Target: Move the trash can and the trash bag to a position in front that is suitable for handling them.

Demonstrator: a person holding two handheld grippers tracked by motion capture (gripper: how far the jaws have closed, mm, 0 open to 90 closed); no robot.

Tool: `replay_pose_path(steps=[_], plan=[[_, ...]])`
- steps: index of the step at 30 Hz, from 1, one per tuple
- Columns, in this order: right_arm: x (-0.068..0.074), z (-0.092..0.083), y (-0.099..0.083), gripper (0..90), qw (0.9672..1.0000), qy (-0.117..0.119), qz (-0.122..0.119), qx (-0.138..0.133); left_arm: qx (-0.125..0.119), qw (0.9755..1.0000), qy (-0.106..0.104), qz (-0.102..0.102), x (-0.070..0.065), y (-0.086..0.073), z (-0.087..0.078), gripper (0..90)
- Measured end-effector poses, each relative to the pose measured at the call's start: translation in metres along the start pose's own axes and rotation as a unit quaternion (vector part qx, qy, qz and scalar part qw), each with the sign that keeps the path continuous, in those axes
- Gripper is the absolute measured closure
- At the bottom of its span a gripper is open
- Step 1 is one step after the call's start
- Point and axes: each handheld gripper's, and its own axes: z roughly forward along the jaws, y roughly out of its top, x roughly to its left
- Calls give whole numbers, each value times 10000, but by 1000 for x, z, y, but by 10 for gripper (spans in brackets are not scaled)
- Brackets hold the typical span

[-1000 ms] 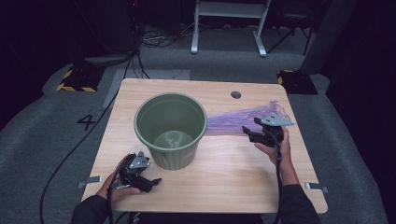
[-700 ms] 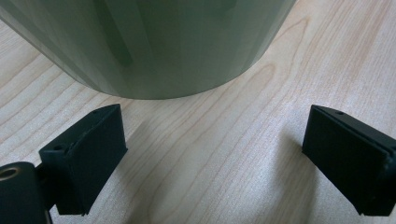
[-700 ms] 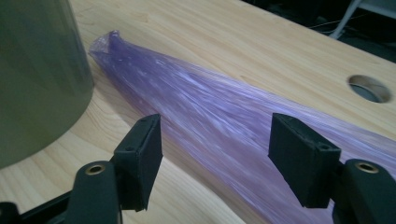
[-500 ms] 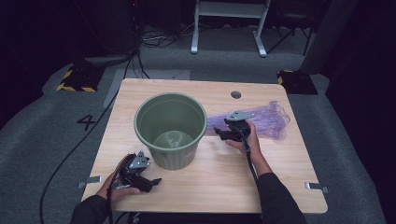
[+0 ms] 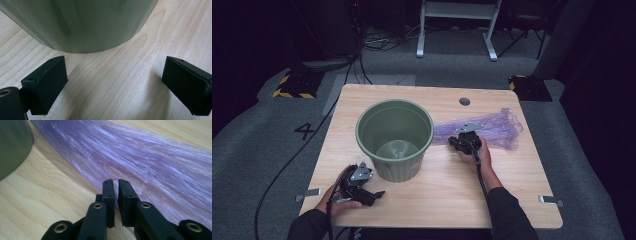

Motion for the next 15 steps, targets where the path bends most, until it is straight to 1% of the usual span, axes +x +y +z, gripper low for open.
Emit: replay_pose_path(steps=[2,7,10,15], plan=[[-5,-6,-5,877,10000,-40,4,18,-2,10000,1,-2,0,0,0,56],[-15,-21,-16,900,10000,-20,39,-42,-3,10000,2,-3,0,0,0,56],[-19,-30,-24,899,9999,-95,-20,-40,-1,10000,2,-1,0,0,0,56],[-25,-51,-36,894,9998,-103,-137,-54,-2,10000,1,-2,0,0,0,56]])
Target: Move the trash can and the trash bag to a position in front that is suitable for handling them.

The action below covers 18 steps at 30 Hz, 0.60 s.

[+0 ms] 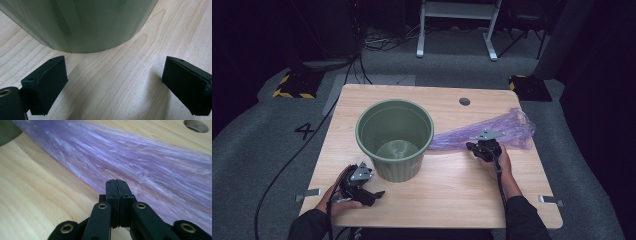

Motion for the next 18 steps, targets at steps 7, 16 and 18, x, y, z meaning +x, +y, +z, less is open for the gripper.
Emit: replay_pose_path(steps=[7,16,18], plan=[[-4,-32,-14,884,9998,117,-133,-131,2,10000,0,1,0,0,0,56],[-7,-57,-30,837,9997,107,-111,-193,3,10000,-1,1,0,0,0,56],[-5,-61,-32,823,9995,135,-130,-247,1,10000,-3,3,0,0,0,56]])
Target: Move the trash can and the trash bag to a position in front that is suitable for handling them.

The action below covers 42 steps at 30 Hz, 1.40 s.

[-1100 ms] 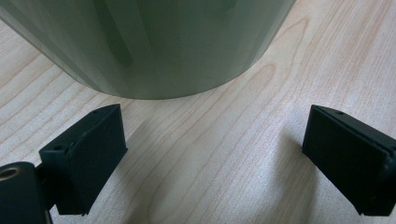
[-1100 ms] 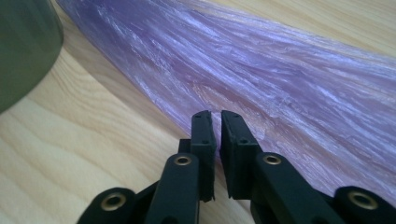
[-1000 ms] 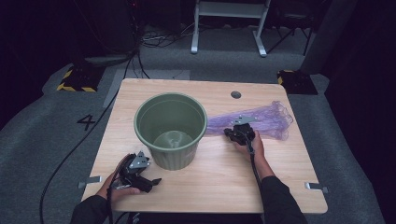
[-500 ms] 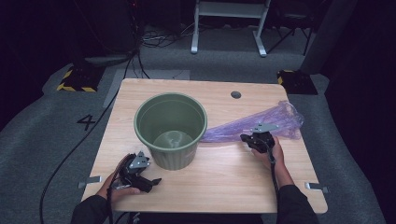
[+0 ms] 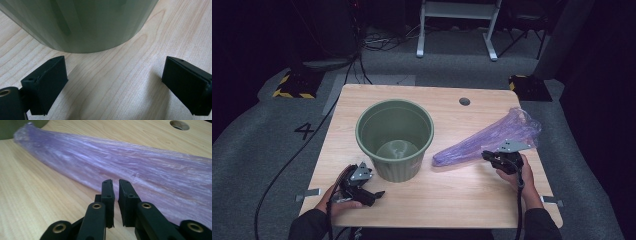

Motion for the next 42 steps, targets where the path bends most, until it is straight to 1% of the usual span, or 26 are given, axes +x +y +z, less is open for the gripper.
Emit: replay_pose_path(steps=[2,3,4,5,6,7,8,10,11,13,14,15,16,20,21,23,25,27,29,31,33,36,38,39,40,42], plan=[[3,-3,-1,797,9999,-42,-107,-45,3,10000,-2,1,0,0,0,55],[5,-5,-1,766,9998,-28,-152,-81,-1,10000,-1,-7,0,0,0,55],[6,-6,0,719,9998,-73,-183,-101,-1,10000,6,-13,0,0,0,55],[8,-8,0,687,9996,-109,-202,-145,1,10000,7,-17,0,0,0,56],[9,-10,1,663,9995,-95,-218,-210,5,10000,12,-9,0,1,0,56],[10,-12,2,608,9993,-90,-225,-297,8,10000,23,-12,0,1,0,56],[11,-13,4,525,9990,-157,-168,-394,5,10000,31,-20,-1,1,1,56],[11,-16,9,438,9983,-197,4,-549,3,10000,35,-24,-1,1,1,55],[11,-16,11,380,9976,-278,85,-634,4,10000,37,-24,-1,1,1,55],[10,-16,15,337,9966,-357,181,-723,4,10000,57,-17,-1,1,1,55],[9,-15,17,295,9960,-428,246,-744,5,10000,53,-15,-1,0,0,55],[8,-13,18,272,9955,-466,313,-761,2,10000,50,-12,-1,0,0,55],[7,-12,20,272,9953,-495,371,-749,2,10000,46,-25,-1,0,0,55],[0,3,24,265,9941,-731,595,-530,7,10000,40,-11,0,0,0,55],[-2,8,24,265,9940,-742,667,-451,7,10000,31,-1,0,0,0,55],[-6,17,23,270,9941,-757,712,-323,14,10000,24,8,1,0,0,54],[-9,26,22,280,9932,-832,797,-167,15,10000,8,10,1,0,0,53],[-12,32,20,304,9924,-926,806,-76,36,10000,19,24,3,1,1,42],[-13,38,18,323,9900,-1188,755,118,58,10000,39,16,3,1,1,24],[-14,40,16,334,9895,-1239,730,131,46,10000,31,14,3,2,2,20],[-15,42,14,335,9899,-1168,788,166,55,10000,7,30,3,2,3,20],[-17,48,11,334,9904,-1060,837,301,72,9999,-2,70,4,4,4,19],[-17,51,10,331,9906,-997,856,377,76,10000,-6,62,5,5,5,13],[-17,52,9,329,9911,-916,874,423,75,9999,-22,82,5,6,6,13],[-18,55,8,326,9918,-775,878,505,79,9999,-27,101,5,7,6,13],[-18,56,7,335,9929,-562,933,474,92,9999,-30,114,6,9,9,12]])
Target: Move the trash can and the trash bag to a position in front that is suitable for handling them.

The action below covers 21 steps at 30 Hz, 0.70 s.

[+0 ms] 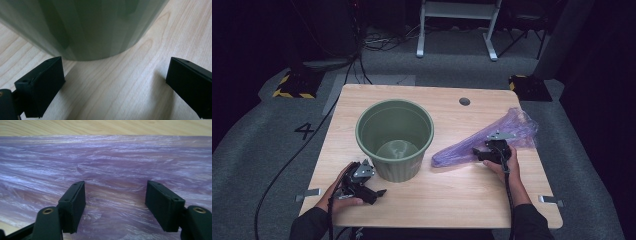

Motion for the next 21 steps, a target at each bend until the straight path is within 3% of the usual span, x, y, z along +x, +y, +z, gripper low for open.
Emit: replay_pose_path(steps=[5,11,17,21], plan=[[-1,-4,-3,341,9996,233,-130,25,3,10000,-32,25,2,5,4,1],[-3,-16,-13,358,9970,592,-489,80,7,9999,-106,76,5,10,10,0],[2,-28,-23,399,9896,1096,-934,52,-2,9997,-180,142,7,17,16,0],[9,-33,-27,392,9852,1283,-1132,64,11,9995,-229,221,8,23,21,0]])
